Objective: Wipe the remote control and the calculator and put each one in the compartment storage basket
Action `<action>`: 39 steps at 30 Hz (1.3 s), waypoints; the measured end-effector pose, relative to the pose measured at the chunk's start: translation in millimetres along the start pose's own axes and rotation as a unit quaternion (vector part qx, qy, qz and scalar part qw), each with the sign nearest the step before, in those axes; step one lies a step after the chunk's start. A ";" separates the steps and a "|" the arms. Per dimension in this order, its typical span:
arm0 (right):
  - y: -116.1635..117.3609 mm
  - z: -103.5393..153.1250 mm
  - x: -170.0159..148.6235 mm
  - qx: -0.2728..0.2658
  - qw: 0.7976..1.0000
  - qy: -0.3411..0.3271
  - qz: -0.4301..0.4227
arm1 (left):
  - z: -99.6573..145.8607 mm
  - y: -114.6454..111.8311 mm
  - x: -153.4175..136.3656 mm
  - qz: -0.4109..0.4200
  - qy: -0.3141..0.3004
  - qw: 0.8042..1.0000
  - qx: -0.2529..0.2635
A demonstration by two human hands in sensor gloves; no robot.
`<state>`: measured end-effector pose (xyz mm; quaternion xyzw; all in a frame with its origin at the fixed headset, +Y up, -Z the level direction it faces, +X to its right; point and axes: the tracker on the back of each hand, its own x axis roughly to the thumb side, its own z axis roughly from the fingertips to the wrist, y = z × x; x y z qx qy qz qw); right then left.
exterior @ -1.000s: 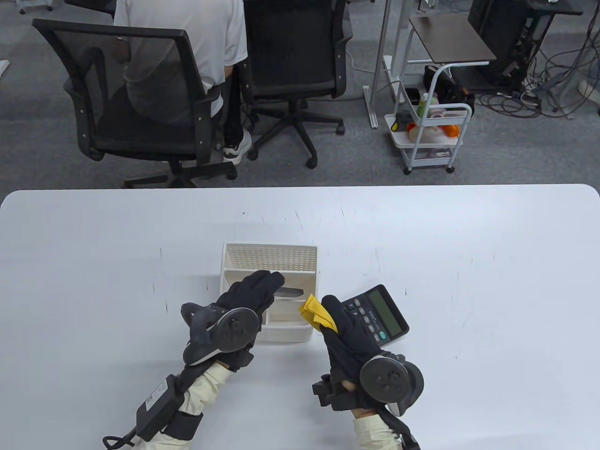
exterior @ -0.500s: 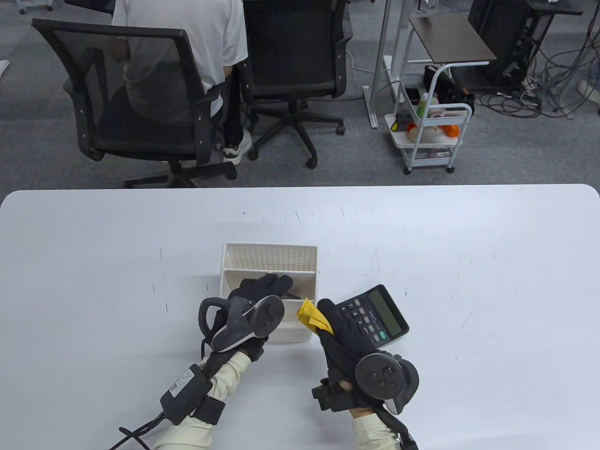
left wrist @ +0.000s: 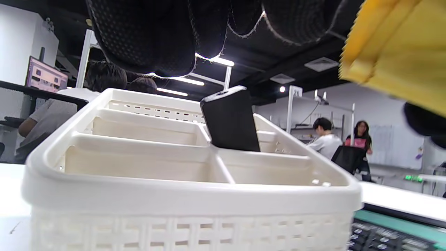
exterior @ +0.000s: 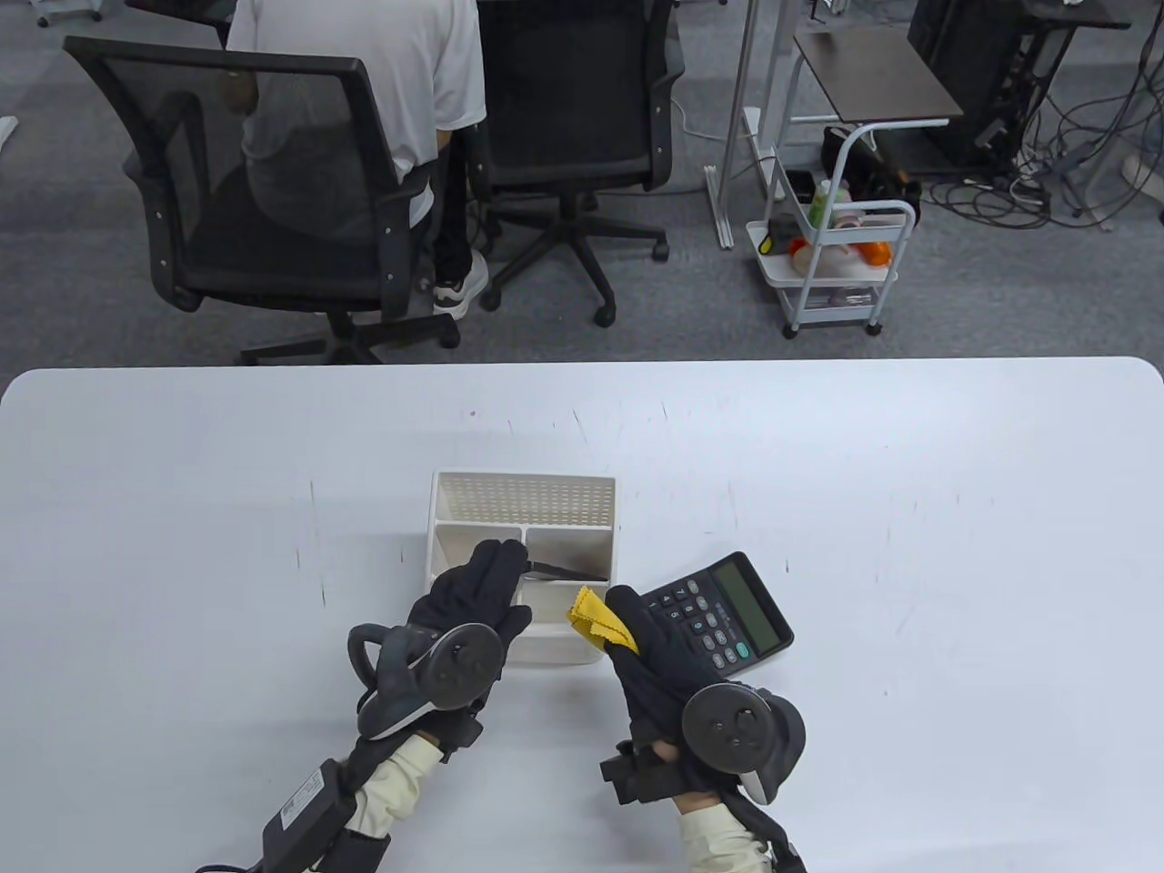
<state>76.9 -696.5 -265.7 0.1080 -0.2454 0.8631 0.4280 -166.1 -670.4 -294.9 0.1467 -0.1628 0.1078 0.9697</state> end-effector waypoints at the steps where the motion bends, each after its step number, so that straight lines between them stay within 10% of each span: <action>1: 0.5 0.3 0.8 0.001 1.000 -0.001 -0.003 | 5.6 2.2 -1.9 0.015 0.001 1.000 0.007; 13: 23.1 8.9 26.0 0.039 0.988 -0.036 -0.147 | 28.9 -11.0 -19.7 0.257 0.019 0.965 -0.046; 23: 36.0 13.2 23.1 0.092 0.969 0.010 -0.229 | 35.9 -16.3 -38.2 0.546 0.019 0.835 -0.070; 39: -6.1 -0.2 -10.6 -0.020 0.997 0.066 -0.023 | 51.4 12.5 -68.6 0.453 0.109 0.885 0.031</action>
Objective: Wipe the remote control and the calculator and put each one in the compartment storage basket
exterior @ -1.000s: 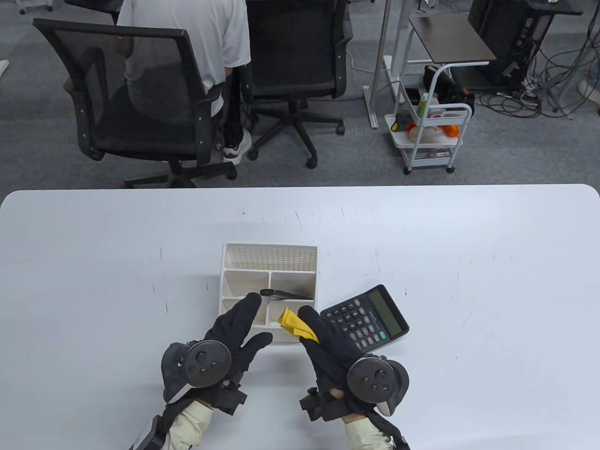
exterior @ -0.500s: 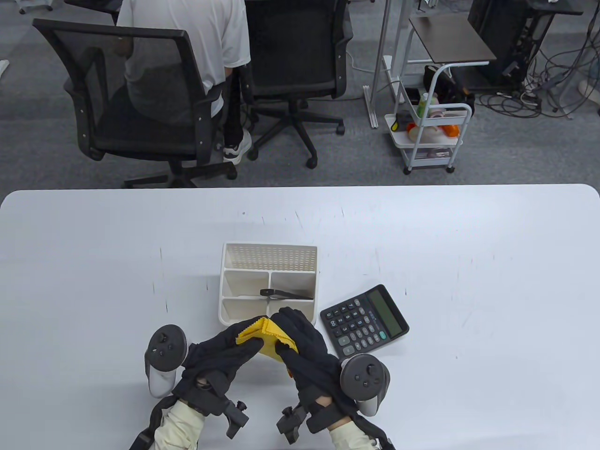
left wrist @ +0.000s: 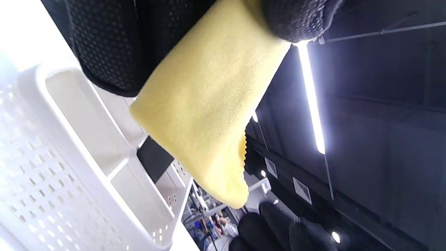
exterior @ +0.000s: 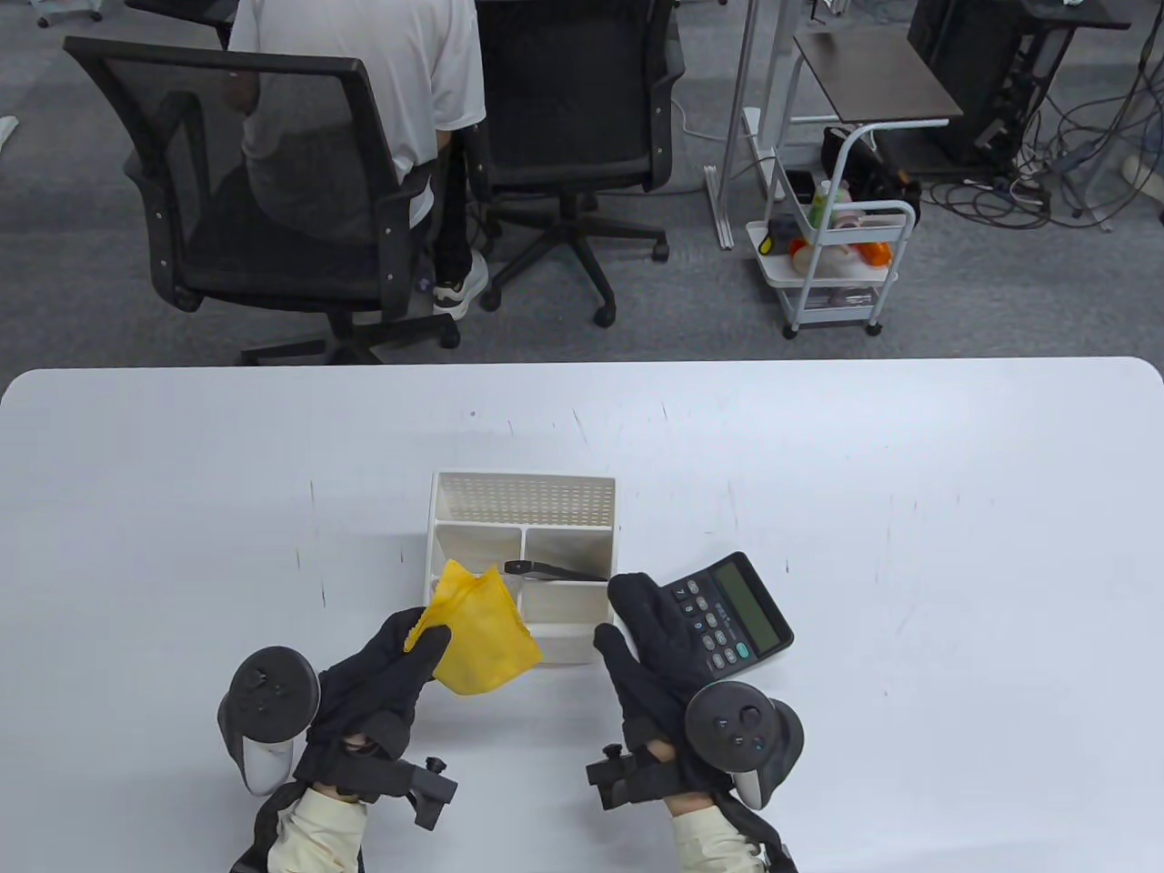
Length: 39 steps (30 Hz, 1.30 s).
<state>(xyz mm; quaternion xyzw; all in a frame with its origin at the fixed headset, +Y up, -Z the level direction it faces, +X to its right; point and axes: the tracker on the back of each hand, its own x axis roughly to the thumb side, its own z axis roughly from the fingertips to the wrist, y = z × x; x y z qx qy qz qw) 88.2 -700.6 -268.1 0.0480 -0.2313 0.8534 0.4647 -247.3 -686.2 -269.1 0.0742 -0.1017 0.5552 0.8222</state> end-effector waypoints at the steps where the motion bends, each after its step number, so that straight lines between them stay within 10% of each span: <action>1: -3.2 -1.3 -3.4 -0.006 1.000 0.013 0.002 | 0.0 0.9 -1.2 0.006 0.004 1.000 0.002; 22: -41.4 -55.0 -121.8 0.049 0.946 0.285 0.148 | -3.1 -1.1 -6.2 0.015 0.009 1.000 -0.011; 39: -21.4 -79.2 -146.6 0.112 0.915 0.295 0.252 | -4.5 -4.5 -6.1 0.018 0.015 0.999 -0.022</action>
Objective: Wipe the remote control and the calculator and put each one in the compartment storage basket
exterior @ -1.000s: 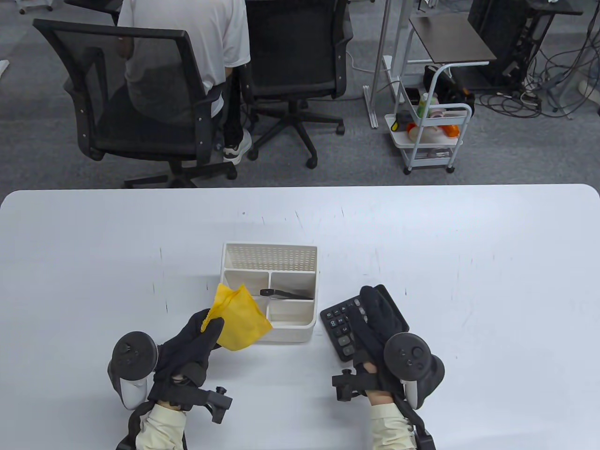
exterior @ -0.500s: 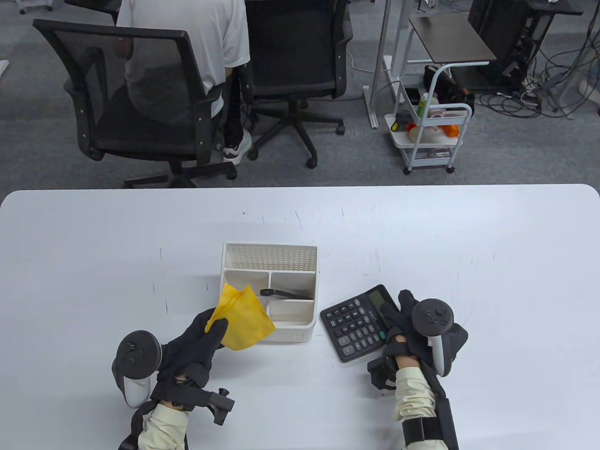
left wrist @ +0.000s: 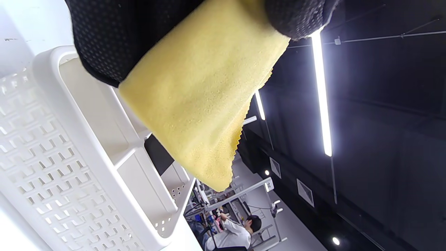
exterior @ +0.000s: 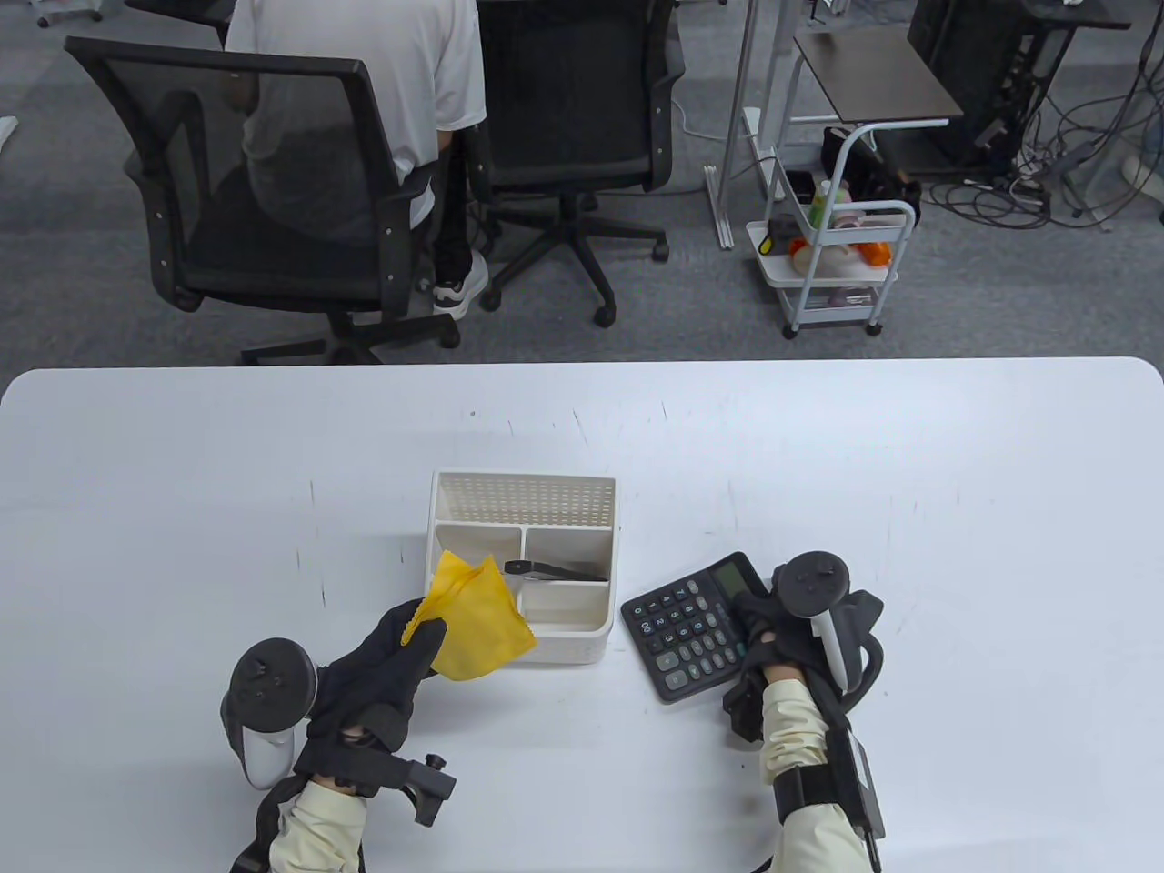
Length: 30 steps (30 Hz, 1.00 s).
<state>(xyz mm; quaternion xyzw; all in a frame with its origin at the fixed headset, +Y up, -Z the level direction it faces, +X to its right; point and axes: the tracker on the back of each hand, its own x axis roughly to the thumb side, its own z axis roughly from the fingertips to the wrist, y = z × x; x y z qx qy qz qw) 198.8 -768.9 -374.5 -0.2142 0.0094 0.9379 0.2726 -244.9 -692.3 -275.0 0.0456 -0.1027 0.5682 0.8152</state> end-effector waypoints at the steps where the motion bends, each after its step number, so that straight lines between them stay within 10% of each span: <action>1: 0.7 -0.7 0.9 0.001 1.000 0.000 0.010 | 0.0 -0.1 0.0 0.001 0.000 1.000 -0.001; 7: -4.4 -2.8 8.0 0.073 0.996 0.042 0.039 | -0.4 -0.1 0.0 0.000 -0.002 1.000 -0.008; 22: -18.0 17.7 5.6 0.103 0.976 0.029 -0.190 | 0.8 0.9 1.1 0.005 -0.011 1.000 -0.007; 30: -64.1 36.9 -5.1 0.011 0.965 0.017 -0.262 | 1.6 1.8 2.2 0.011 -0.012 1.000 -0.005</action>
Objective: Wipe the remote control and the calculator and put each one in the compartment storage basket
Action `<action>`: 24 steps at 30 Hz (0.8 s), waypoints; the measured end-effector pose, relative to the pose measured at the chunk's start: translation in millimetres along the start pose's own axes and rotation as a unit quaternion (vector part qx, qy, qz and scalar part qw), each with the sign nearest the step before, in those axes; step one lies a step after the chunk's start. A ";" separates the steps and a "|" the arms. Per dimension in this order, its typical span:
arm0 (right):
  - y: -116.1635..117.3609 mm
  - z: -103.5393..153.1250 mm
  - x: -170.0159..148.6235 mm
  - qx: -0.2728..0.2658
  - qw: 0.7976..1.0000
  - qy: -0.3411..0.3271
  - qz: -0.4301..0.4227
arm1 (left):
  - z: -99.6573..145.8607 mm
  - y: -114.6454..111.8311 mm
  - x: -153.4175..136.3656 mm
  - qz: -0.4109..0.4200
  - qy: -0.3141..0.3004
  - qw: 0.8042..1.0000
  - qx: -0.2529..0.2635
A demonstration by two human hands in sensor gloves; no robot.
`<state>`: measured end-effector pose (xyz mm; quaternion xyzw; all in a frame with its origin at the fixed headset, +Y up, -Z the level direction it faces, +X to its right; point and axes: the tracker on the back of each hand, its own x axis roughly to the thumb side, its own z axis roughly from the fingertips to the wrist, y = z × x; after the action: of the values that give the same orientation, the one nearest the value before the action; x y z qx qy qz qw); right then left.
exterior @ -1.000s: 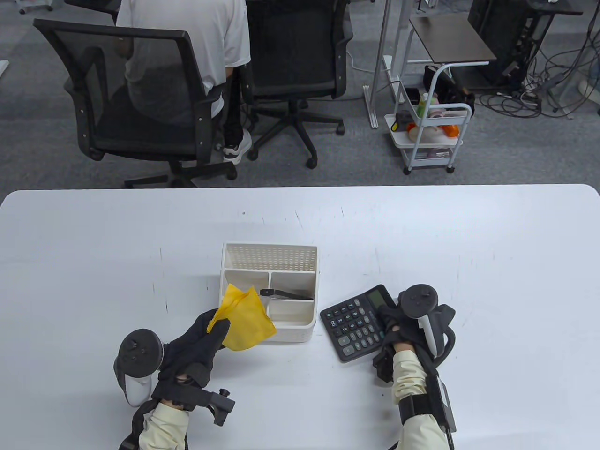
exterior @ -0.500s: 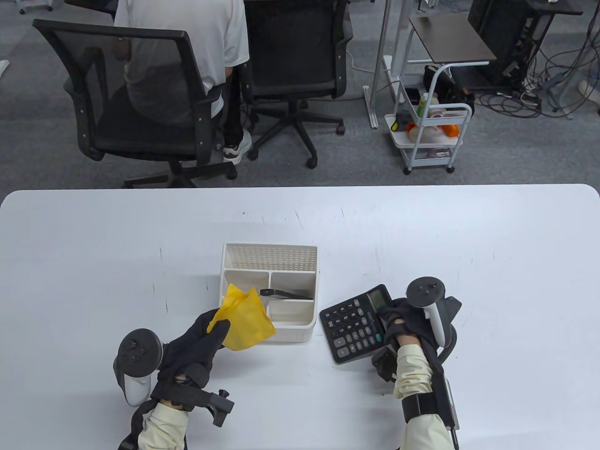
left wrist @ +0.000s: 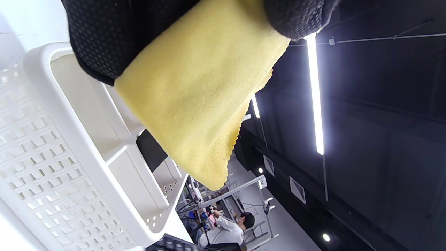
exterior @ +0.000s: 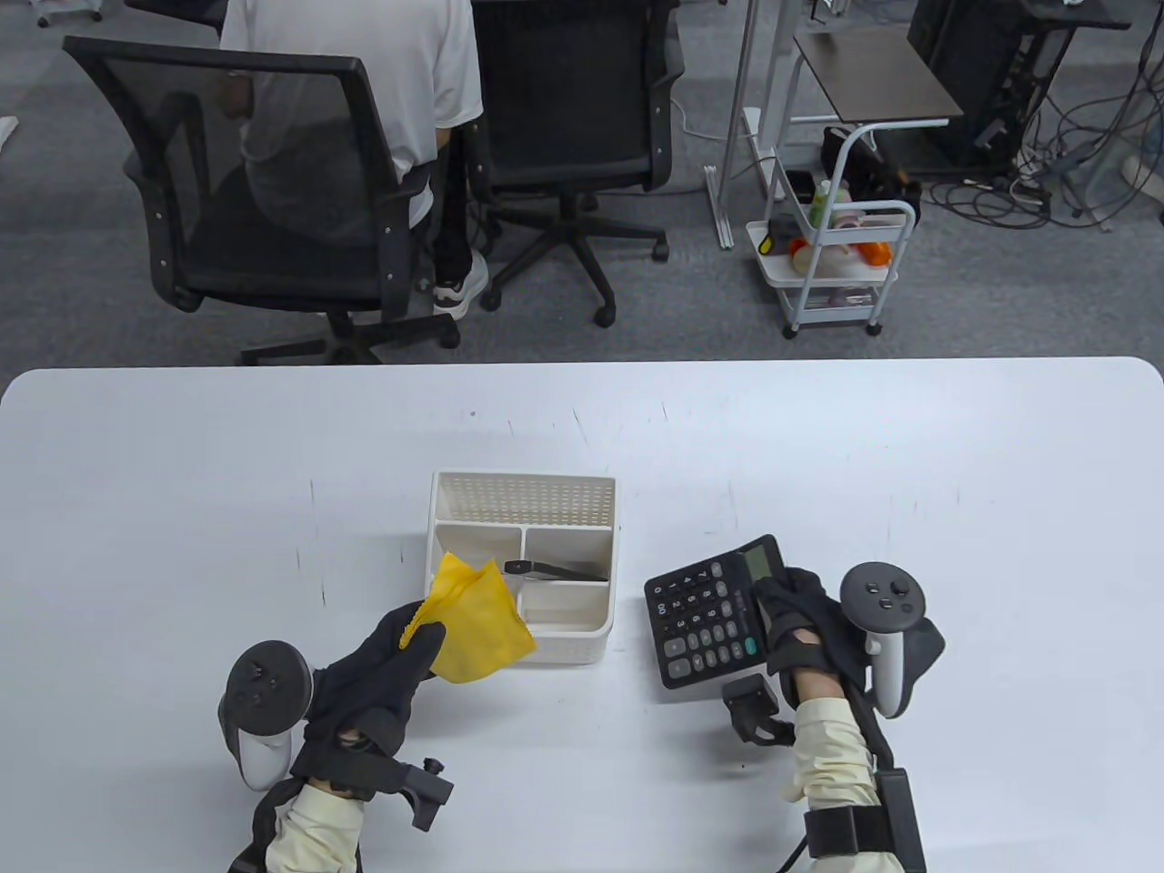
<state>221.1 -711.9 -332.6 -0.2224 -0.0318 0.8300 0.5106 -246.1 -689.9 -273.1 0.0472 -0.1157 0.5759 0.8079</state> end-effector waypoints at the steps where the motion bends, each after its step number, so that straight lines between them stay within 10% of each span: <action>1: -5.1 2.3 2.8 -0.008 1.000 -0.005 -0.012 | 0.2 0.4 0.3 0.001 -0.001 1.000 0.001; 11: -24.0 44.5 53.6 -0.004 0.989 -0.114 -0.098 | 3.8 9.2 1.3 0.003 -0.008 0.999 0.037; 24: 94.5 111.9 98.4 0.166 0.958 -0.173 -0.155 | 10.0 34.9 0.5 0.020 0.008 0.993 0.113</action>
<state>60.0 -652.7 -291.6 0.0199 -0.0156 0.7601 0.6493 -280.1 -680.0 -265.3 0.1310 -0.0446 0.6016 0.7868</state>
